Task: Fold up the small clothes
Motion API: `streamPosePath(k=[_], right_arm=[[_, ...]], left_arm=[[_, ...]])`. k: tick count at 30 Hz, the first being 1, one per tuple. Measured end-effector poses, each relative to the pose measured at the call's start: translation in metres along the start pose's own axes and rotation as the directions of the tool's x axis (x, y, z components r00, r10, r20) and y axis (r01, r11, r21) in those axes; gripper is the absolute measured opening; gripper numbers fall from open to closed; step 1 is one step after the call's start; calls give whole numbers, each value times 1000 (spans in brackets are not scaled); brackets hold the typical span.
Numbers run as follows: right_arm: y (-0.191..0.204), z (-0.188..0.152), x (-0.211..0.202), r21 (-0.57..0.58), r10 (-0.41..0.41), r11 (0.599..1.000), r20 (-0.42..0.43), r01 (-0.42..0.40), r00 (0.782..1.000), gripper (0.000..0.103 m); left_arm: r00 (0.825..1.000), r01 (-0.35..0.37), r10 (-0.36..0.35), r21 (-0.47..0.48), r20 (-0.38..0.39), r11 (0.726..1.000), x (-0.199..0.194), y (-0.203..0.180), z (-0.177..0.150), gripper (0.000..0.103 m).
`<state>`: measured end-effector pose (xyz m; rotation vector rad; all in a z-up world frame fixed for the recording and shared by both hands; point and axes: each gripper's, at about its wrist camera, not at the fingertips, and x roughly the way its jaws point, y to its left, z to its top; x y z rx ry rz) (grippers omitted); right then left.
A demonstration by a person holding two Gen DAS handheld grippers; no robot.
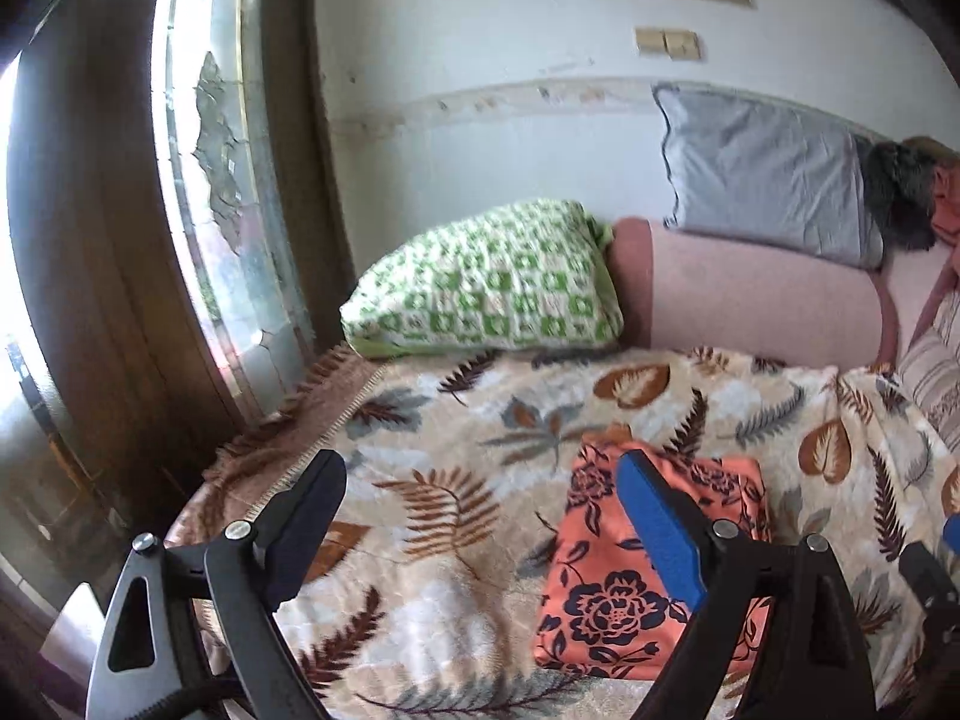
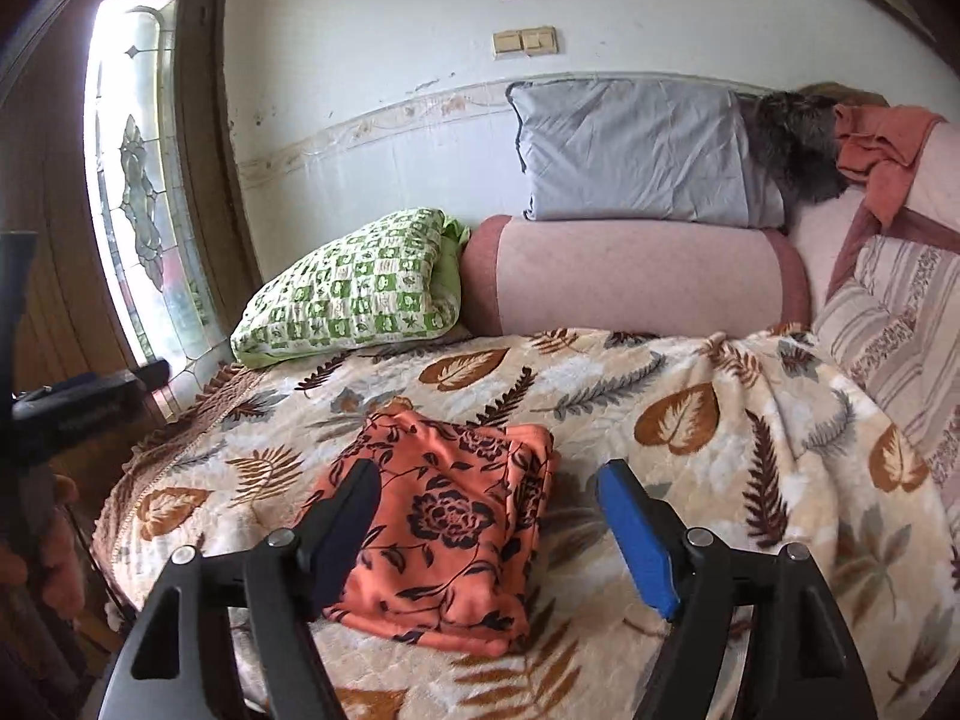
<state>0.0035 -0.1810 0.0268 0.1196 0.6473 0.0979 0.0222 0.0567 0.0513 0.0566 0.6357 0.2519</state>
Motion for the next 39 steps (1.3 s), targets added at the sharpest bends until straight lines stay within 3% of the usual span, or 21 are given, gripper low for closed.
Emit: streamPosePath(k=[15, 20, 39], right_arm=[[36, 15, -49, 31, 32, 999, 62, -34, 998, 81], [44, 15, -55, 30, 49, 998, 62, -51, 997, 81], [57, 14, -56, 5, 42, 999, 50, -42, 998, 81]], left_arm=[[991, -50, 56, -56, 121, 997, -77, 41, 24, 92], [987, -56, 63, -51, 149, 997, -91, 43, 27, 97], [986, -37, 43, -36, 158, 999, -105, 44, 28, 97]])
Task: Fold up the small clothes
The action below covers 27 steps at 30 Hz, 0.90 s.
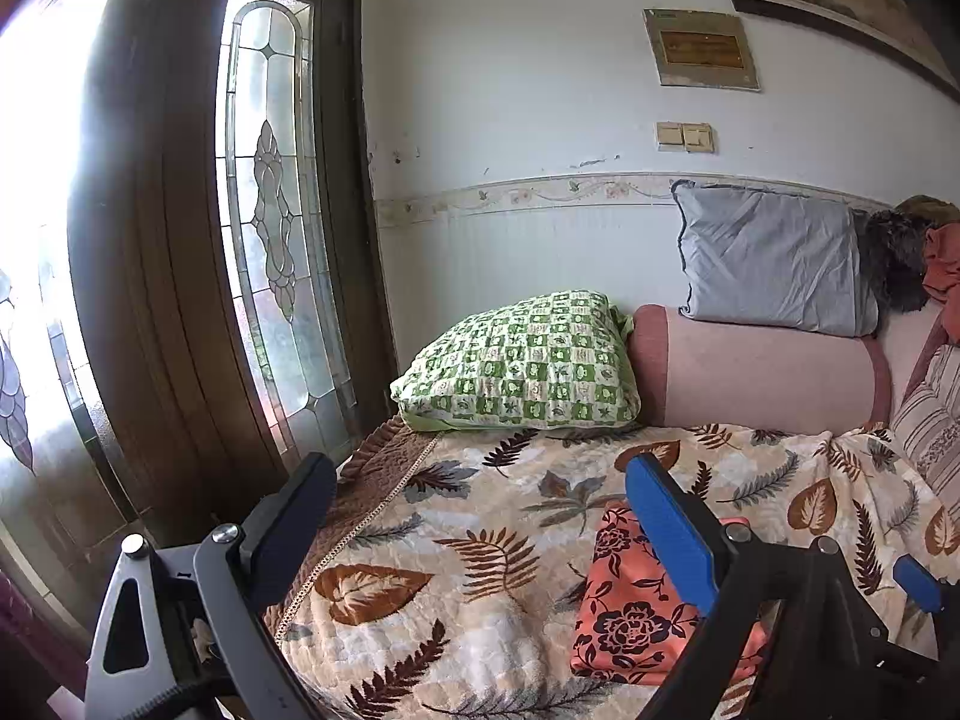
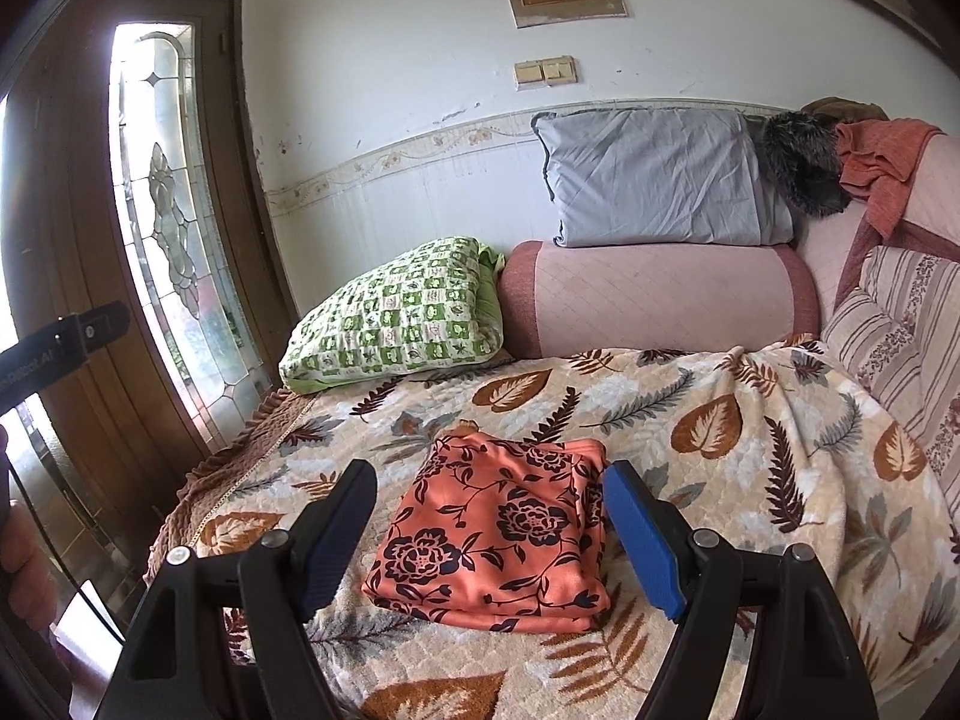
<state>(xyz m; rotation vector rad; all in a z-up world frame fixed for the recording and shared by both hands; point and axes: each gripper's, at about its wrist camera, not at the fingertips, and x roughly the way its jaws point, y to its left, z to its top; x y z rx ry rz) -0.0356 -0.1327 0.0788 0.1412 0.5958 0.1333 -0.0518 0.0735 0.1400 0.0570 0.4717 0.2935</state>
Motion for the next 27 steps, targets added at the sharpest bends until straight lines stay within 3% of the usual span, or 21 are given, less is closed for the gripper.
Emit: streamPosePath(k=[27], right_arm=[[6, 7, 7, -44, -1, 999, 3, 1, 1000, 81]], left_arm=[[999, 37, -37, -6, 7, 999, 0, 6, 6, 97]])
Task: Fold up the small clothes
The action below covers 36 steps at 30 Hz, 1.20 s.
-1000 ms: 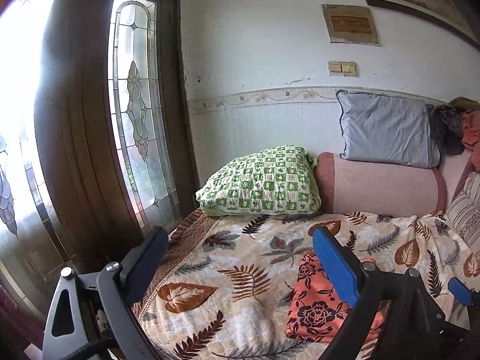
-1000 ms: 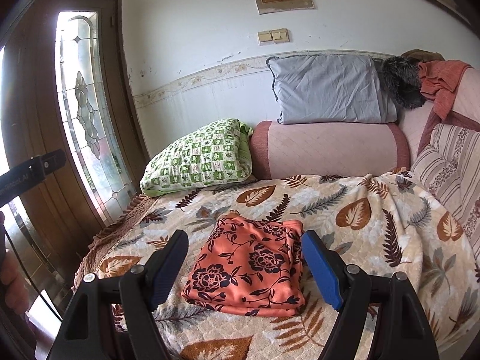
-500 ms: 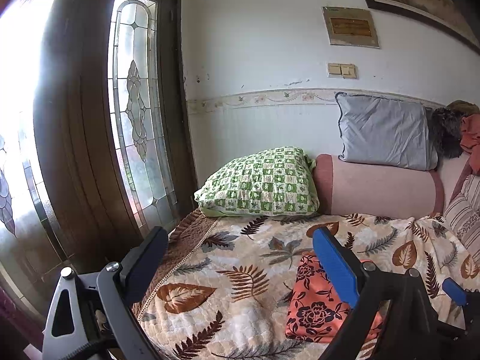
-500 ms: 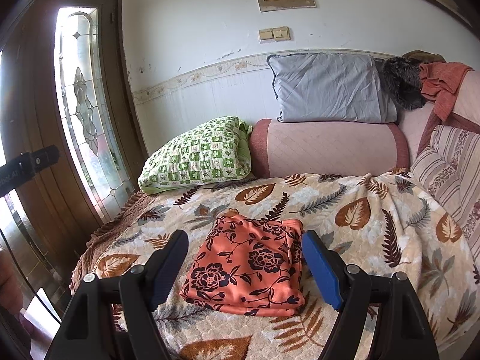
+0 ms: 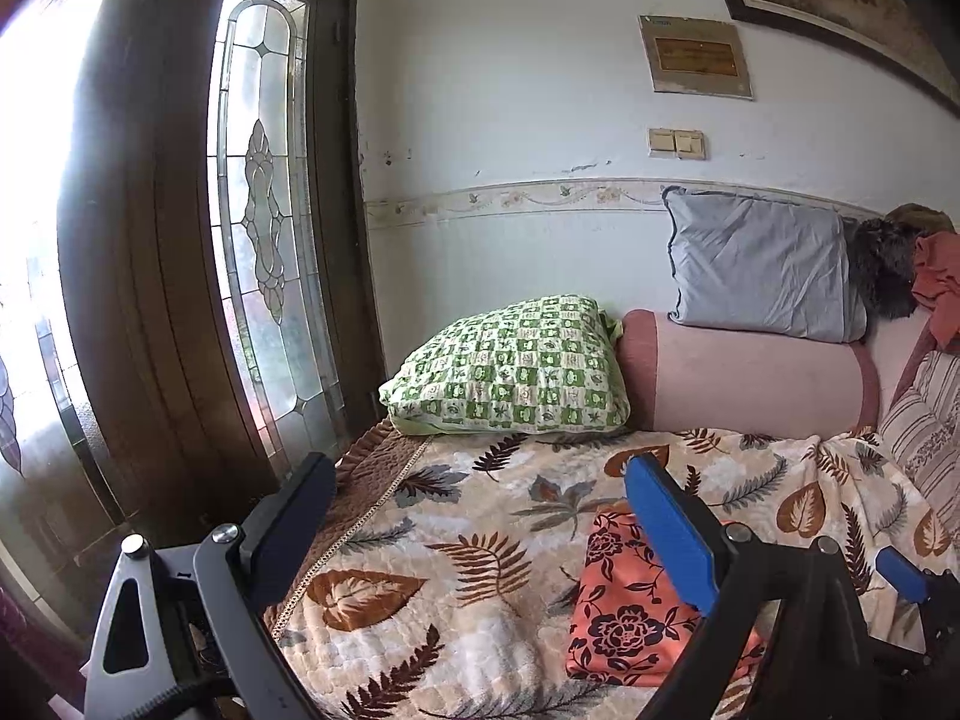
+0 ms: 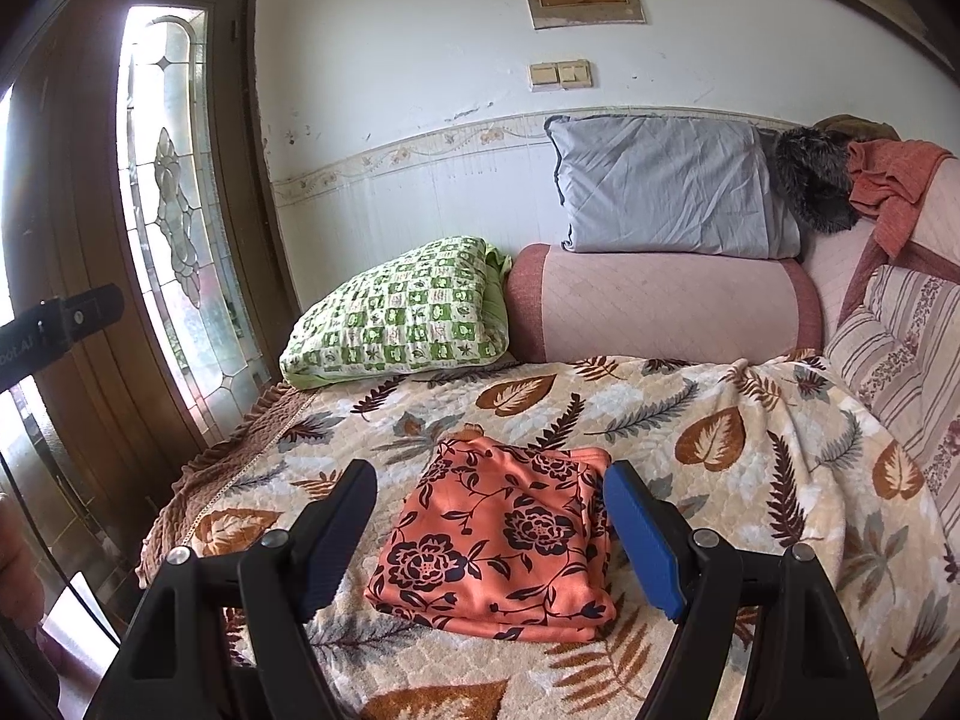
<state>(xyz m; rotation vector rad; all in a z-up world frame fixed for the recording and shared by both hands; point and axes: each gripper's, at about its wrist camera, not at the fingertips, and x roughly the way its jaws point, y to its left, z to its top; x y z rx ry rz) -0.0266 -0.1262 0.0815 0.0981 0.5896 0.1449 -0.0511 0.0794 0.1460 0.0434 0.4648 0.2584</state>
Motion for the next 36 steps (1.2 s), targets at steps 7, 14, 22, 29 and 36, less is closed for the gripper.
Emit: streamPosePath(k=[7, 14, 22, 29, 36], right_arm=[[2, 2, 1, -10, -7, 1000, 4, 7, 1000, 81], [6, 2, 3, -18, -10, 1000, 4, 10, 1000, 81], [2, 5, 8, -17, -18, 1000, 2, 18, 1000, 81], [3, 4, 17, -12, -12, 1000, -12, 12, 1000, 81], [1, 0, 35, -10, 1, 1000, -38, -1, 999, 81]], left_arm=[[1000, 20, -20, 7, 1, 1000, 2, -1, 0, 97], [999, 32, -32, 1, 5, 999, 2, 2, 1, 97], [999, 48, -48, -3, 1, 999, 6, 0, 2, 97], [998, 57, -57, 1, -19, 998, 17, -3, 0, 97], [995, 92, -92, -4, -48, 996, 38, -9, -3, 97]])
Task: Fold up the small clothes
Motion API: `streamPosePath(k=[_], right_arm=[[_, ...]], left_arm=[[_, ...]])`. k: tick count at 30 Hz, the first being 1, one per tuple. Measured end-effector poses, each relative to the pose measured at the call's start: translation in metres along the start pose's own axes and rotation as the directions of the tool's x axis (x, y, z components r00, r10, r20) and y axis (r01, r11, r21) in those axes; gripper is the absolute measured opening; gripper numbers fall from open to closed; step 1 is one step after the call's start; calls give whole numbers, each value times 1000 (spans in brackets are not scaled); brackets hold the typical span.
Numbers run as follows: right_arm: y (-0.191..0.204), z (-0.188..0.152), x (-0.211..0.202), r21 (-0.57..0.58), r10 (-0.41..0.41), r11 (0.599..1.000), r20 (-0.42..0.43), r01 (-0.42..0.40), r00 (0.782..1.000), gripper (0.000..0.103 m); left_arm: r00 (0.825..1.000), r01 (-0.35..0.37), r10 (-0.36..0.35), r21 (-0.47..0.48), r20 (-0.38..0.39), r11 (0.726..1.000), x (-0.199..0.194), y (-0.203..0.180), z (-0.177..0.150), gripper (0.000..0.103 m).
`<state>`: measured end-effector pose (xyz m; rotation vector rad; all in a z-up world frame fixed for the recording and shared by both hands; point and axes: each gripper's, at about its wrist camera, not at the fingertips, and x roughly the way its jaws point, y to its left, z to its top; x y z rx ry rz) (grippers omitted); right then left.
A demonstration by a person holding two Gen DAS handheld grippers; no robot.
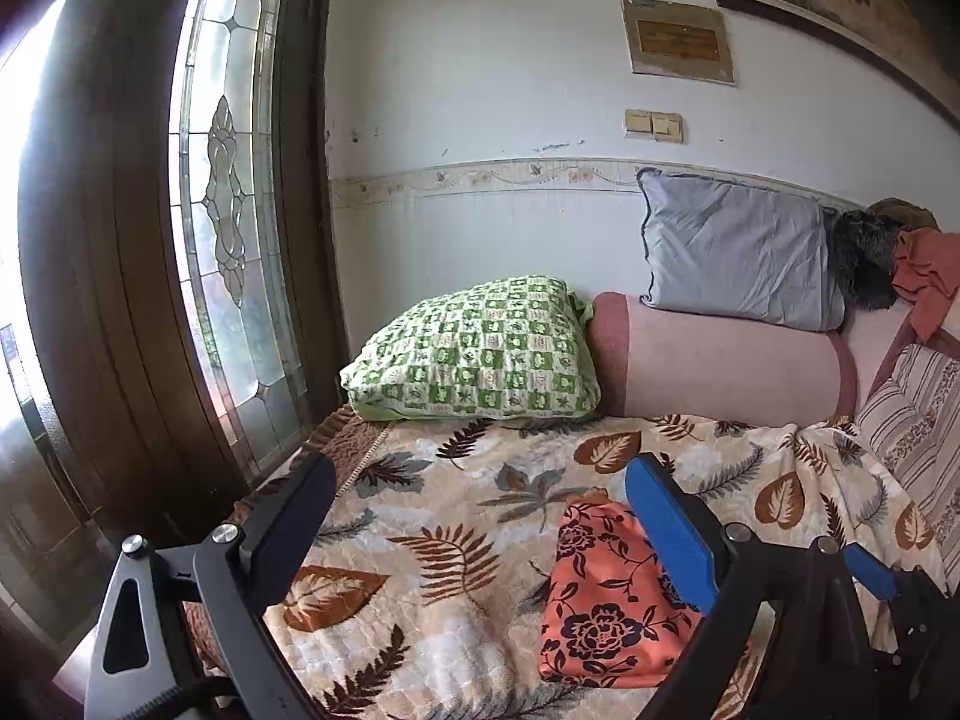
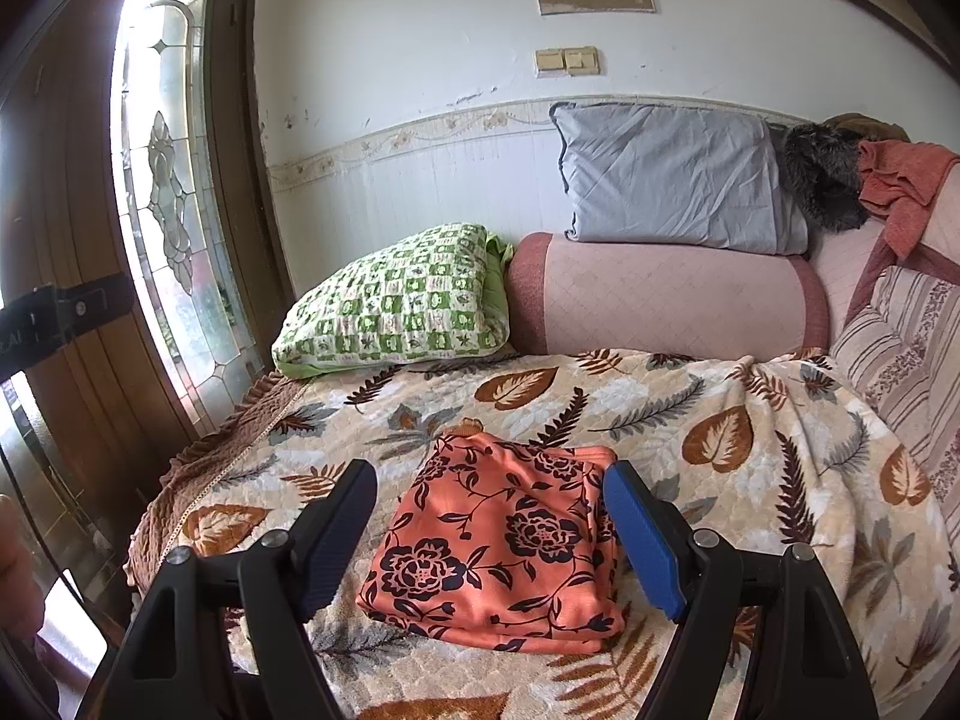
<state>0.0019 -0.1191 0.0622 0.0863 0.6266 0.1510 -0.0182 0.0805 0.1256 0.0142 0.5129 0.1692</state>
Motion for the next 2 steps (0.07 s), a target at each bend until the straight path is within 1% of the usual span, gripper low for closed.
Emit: streamPosePath(k=[2], right_arm=[[-8, -1, 9, 13, -7, 1000, -16, 8, 1000, 81]], left_arm=[[1000, 3, -3, 1, -19, 1000, 11, -3, -1, 97]])
